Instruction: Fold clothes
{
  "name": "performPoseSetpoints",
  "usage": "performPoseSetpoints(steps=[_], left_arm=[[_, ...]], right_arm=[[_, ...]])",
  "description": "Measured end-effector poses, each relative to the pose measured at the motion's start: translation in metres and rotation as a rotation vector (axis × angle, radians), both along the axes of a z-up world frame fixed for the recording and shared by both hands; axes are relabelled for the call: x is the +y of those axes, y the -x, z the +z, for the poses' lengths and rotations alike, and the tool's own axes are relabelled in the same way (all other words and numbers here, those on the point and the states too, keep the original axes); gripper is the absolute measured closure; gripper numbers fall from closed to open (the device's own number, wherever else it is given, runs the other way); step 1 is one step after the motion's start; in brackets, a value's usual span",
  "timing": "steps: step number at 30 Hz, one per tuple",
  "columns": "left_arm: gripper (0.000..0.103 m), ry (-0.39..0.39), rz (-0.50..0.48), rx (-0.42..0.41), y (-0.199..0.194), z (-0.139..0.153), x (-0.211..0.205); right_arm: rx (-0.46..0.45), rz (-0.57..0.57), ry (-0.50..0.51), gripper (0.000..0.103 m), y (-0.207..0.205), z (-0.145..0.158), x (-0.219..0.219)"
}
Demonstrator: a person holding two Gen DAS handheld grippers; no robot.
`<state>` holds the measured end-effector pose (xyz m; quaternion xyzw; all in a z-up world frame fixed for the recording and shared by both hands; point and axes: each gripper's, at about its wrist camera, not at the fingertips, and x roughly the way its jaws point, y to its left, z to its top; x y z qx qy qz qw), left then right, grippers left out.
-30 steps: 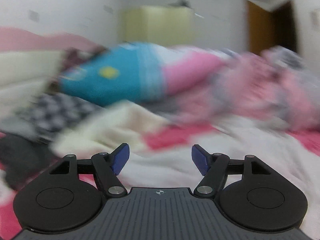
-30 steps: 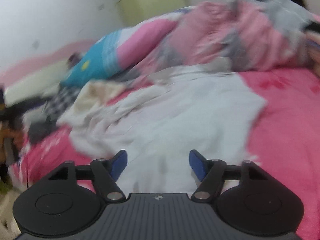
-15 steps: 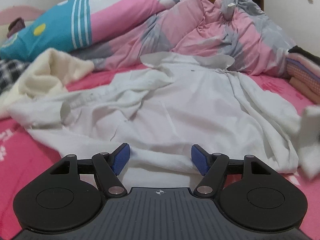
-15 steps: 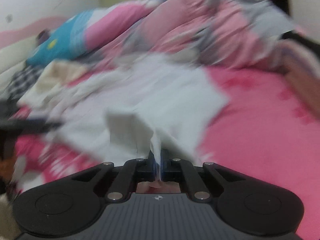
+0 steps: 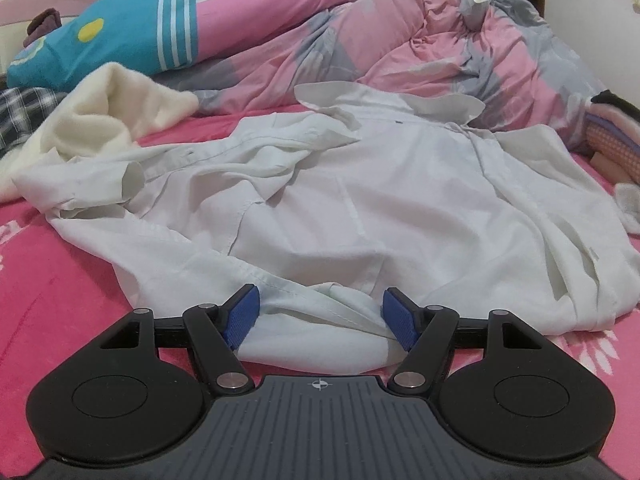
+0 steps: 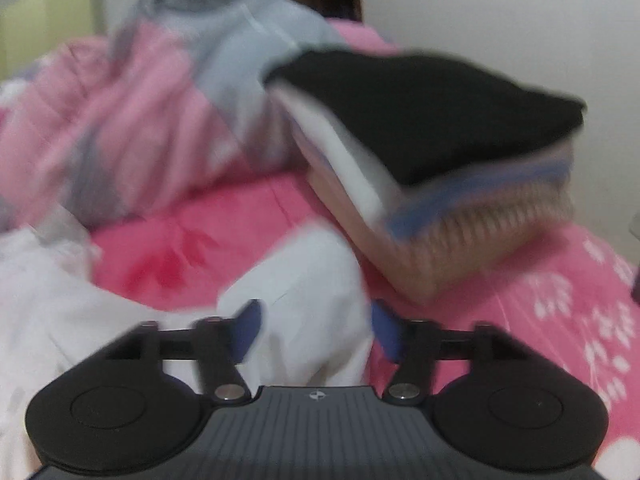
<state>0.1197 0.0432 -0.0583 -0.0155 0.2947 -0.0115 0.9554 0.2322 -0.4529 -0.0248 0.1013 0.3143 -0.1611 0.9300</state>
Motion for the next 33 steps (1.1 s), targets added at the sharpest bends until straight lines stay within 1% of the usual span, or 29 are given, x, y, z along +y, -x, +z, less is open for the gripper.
performPoseSetpoints(steps=[2, 4, 5, 6, 7, 8, 10, 14, 15, 18, 20, 21, 22, 23, 24, 25, 26, 27, 29, 33], left_arm=[[0.034, 0.002, 0.001, -0.001, 0.0, 0.0, -0.001], [0.034, 0.01, 0.002, -0.001, 0.0, -0.001, -0.001], [0.034, 0.016, 0.003, -0.002, 0.0, -0.001, 0.0], [0.034, 0.02, 0.004, -0.003, 0.0, -0.002, 0.0], [0.034, 0.021, 0.004, -0.004, 0.0, -0.002, 0.0], [0.034, 0.023, 0.005, -0.005, 0.0, -0.003, 0.001], [0.034, 0.022, 0.005, -0.007, 0.001, -0.003, 0.001], [0.033, 0.028, 0.006, -0.007, 0.0, -0.005, 0.002], [0.033, 0.029, 0.006, -0.008, 0.0, -0.005, 0.002], [0.032, 0.029, 0.007, -0.014, 0.0, -0.006, 0.002], [0.032, 0.029, 0.007, -0.018, 0.001, -0.007, 0.003], [0.032, 0.03, 0.006, -0.019, 0.001, -0.007, 0.003], [0.032, 0.031, 0.006, -0.02, 0.001, -0.007, 0.003], [0.032, 0.032, 0.006, -0.02, 0.001, -0.007, 0.004], [0.032, 0.033, 0.006, -0.021, 0.001, -0.007, 0.004], [0.032, 0.034, 0.006, -0.021, 0.001, -0.007, 0.004], [0.032, 0.034, 0.005, -0.021, 0.001, -0.007, 0.004], [0.032, 0.035, 0.005, -0.021, 0.001, -0.007, 0.004], [0.032, 0.034, 0.005, -0.022, 0.001, -0.007, 0.004], [0.032, 0.033, 0.005, -0.023, 0.0, -0.008, 0.004]], right_arm=[[-0.028, -0.025, -0.02, 0.037, 0.022, 0.0, 0.004], [-0.122, -0.038, -0.045, 0.037, 0.057, 0.009, 0.017], [-0.177, -0.03, -0.059, 0.036, 0.075, 0.014, 0.025], [-0.223, -0.008, -0.076, 0.033, 0.092, 0.02, 0.036], [-0.246, 0.036, -0.098, 0.032, 0.105, 0.024, 0.052], [-0.245, 0.1, -0.125, 0.032, 0.117, 0.025, 0.067], [-0.21, 0.26, -0.215, 0.033, 0.134, 0.019, 0.098], [-0.107, 0.547, -0.412, 0.039, 0.149, 0.0, 0.167], [-0.095, 0.6, -0.426, 0.04, 0.151, -0.002, 0.183], [-0.069, 0.688, -0.398, 0.044, 0.149, -0.007, 0.226], [-0.028, 0.704, -0.374, 0.047, 0.138, -0.015, 0.244], [-0.006, 0.708, -0.36, 0.055, 0.132, -0.02, 0.252], [0.011, 0.703, -0.342, 0.068, 0.129, -0.023, 0.256], [0.016, 0.688, -0.325, 0.076, 0.128, -0.027, 0.257], [0.015, 0.674, -0.332, 0.089, 0.127, -0.028, 0.255], [0.011, 0.664, -0.372, 0.097, 0.124, -0.026, 0.249], [-0.002, 0.657, -0.416, 0.098, 0.125, -0.023, 0.239], [-0.026, 0.647, -0.435, 0.099, 0.128, -0.02, 0.23], [-0.085, 0.612, -0.422, 0.099, 0.131, -0.004, 0.212], [-0.196, 0.485, -0.377, 0.1, 0.127, 0.028, 0.159]])
